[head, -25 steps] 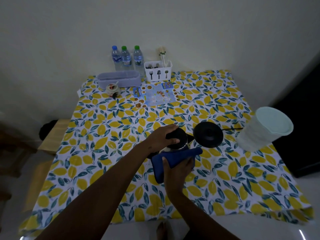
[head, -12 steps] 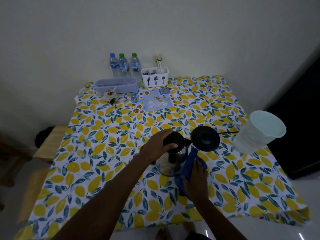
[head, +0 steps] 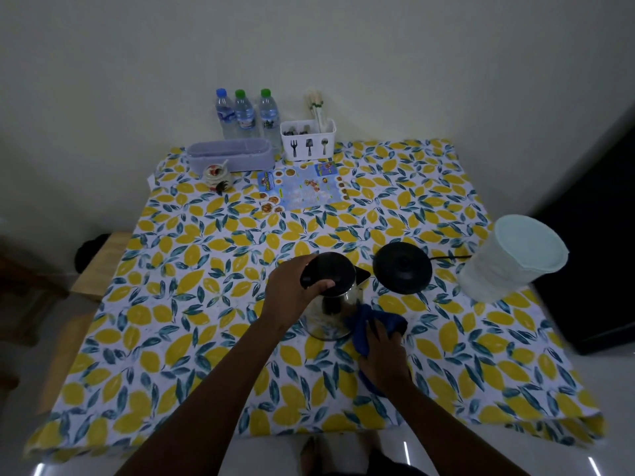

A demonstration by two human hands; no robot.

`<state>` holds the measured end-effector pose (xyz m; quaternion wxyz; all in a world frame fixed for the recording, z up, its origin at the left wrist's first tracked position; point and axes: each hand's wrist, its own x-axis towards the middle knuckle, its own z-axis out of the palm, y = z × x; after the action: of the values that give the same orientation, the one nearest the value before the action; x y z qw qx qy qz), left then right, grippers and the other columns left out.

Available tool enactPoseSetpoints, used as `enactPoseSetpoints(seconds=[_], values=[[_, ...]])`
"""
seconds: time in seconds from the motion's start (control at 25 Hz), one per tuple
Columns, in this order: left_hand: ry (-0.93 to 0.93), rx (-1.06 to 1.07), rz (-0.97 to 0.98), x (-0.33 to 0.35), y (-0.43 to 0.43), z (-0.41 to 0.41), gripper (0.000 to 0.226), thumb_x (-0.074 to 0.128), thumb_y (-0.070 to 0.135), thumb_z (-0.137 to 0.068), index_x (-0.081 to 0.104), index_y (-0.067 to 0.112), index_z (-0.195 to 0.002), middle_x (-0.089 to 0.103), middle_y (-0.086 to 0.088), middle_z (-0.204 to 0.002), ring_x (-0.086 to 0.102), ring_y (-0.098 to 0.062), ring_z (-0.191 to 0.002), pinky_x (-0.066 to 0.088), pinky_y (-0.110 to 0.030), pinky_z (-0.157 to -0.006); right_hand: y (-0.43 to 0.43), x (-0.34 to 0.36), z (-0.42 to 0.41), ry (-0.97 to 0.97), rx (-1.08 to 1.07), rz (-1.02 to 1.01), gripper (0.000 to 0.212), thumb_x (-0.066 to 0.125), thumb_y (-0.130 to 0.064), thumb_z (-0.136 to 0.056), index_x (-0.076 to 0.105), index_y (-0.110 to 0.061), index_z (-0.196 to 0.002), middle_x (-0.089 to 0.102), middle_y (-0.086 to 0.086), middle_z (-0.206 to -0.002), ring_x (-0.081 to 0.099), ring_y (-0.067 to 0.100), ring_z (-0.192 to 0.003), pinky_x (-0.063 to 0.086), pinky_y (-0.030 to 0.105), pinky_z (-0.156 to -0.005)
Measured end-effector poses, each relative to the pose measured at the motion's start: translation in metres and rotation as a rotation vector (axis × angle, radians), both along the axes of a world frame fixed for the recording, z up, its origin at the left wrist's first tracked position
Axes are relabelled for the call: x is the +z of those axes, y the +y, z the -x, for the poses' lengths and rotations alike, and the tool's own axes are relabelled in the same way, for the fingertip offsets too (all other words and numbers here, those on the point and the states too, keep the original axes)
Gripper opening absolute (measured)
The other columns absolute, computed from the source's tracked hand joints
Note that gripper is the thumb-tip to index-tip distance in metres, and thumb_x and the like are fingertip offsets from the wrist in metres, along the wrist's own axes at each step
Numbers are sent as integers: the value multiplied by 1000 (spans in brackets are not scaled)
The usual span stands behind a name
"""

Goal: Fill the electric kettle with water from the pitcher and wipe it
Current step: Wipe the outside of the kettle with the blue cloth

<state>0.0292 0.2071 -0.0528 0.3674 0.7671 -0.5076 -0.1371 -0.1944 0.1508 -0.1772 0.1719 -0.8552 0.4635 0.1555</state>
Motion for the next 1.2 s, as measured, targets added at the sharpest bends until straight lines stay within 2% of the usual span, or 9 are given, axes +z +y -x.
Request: enactPoseSetpoints(seconds=[0.08, 0.2, 0.28, 0.44, 0.56, 0.68, 0.8, 0.88, 1.2], values=[[-57, 6, 20, 0, 1, 3, 63, 63, 59, -81, 56, 16, -127, 66, -8, -120, 59, -25, -109, 44, -32, -91, -8, 1, 1, -20, 28, -24, 73, 52, -42, -90, 17, -22, -150, 10, 4, -161, 26, 42, -134, 42, 50, -100], [-191, 4, 14, -1, 2, 18, 55, 59, 48, -89, 52, 14, -132, 58, -8, -134, 50, -28, -127, 32, -46, -114, -17, 3, 17, -71, 83, -5, 64, 49, -40, -91, 24, -23, -148, 18, 3, -159, 31, 37, -132, 36, 45, -103], [-276, -22, 23, -1, 1, 38, 50, 57, 41, -93, 49, 16, -135, 53, -5, -142, 40, -24, -137, 18, -44, -119, -21, 8, 38, -131, 29, 8, 63, 49, -37, -90, 28, -24, -147, 23, 2, -157, 35, 36, -125, 37, 41, -99], [-345, -171, 81, -7, -14, 92, 43, 44, 35, -99, 47, 17, -138, 52, -3, -143, 38, -21, -139, 11, -34, -121, -33, 18, 92, -178, -102, 61, 66, 60, -30, -81, 37, -23, -144, 32, 5, -153, 39, 39, -118, 41, 44, -93], [-325, -316, 65, -27, -28, 134, 42, 48, 30, -98, 49, 14, -137, 54, -6, -142, 42, -24, -138, 16, -34, -120, -48, 23, 131, -127, -116, 91, 69, 62, -34, -77, 41, -23, -142, 35, 5, -152, 38, 39, -126, 40, 46, -98], [-277, -422, -40, -53, -45, 169, 42, 49, 29, -98, 51, 11, -136, 54, -8, -142, 43, -28, -137, 25, -50, -117, -60, 22, 163, -98, -134, 106, 72, 66, -40, -73, 45, -23, -140, 32, 4, -156, 34, 43, -132, 40, 54, -97], [-270, -524, -258, -79, -58, 187, 52, 41, 36, -101, 33, 15, -147, 32, -3, -157, 18, -24, -149, 10, -44, -122, -58, 8, 180, -50, -112, 91, 86, 50, -68, -76, 31, -24, -147, 19, 5, -159, 21, 41, -144, 29, 63, -105], [-297, -557, -352, -94, -64, 195, 58, 35, 42, -102, 19, 19, -152, 16, 1, -162, 3, -19, -151, 2, -40, -122, -56, -2, 184, -49, -99, 89, 93, 38, -78, -74, 32, -21, -147, 26, 9, -157, 27, 42, -141, 33, 64, -103], [-291, -544, -469, -109, -64, 203, 60, 30, 45, -102, 7, 23, -153, -10, 12, -157, -9, -14, -149, -4, -37, -121, -63, -8, 184, -108, -87, 131, 86, 38, -76, -78, 43, -18, -142, 37, 9, -153, 35, 40, -138, 39, 64, -98]])
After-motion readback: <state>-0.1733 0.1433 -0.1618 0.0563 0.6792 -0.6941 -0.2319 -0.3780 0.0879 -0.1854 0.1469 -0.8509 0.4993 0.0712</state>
